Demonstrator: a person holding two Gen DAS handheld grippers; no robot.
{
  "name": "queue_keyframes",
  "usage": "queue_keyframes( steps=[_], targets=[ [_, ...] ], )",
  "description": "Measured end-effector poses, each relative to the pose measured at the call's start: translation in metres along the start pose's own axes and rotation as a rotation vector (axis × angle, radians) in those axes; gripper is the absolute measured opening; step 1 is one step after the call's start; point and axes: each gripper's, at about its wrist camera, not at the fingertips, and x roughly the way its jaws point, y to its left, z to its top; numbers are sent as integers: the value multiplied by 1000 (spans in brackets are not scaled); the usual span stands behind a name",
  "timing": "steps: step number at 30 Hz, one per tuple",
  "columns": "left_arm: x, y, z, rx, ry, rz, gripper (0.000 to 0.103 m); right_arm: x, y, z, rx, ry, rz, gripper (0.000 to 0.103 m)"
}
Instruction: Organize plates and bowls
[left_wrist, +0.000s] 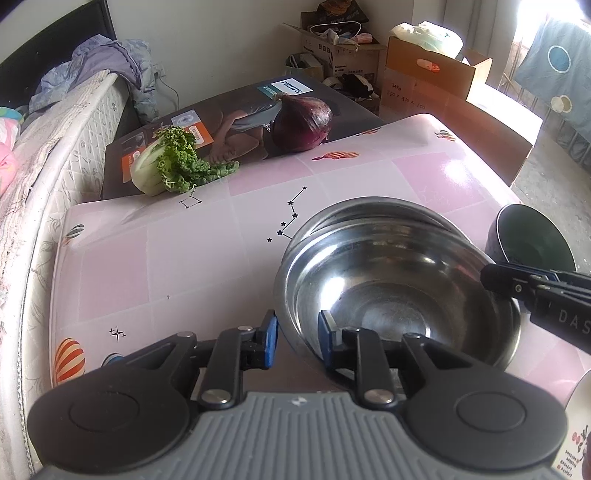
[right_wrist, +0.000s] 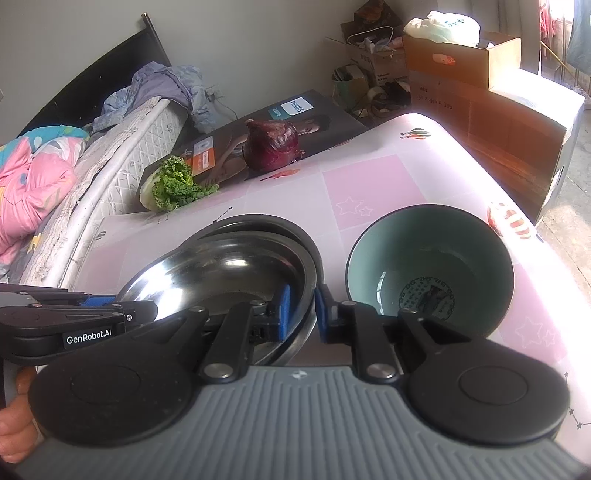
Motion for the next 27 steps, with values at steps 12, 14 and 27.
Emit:
queue_keyframes(
  steps=[12,14,27],
  targets=[
    [-17,2,-1,-23,-55,-20,43,-2,1,1,-7,-14,-10,20],
    [-23,3,-2,-32,-62,-31,52,-7,1,0,-5,-20,-8,23],
    [-92,6,-25,-31,-186,-105,88,-93,7,-9,-136,-113,-23,87]
  ],
)
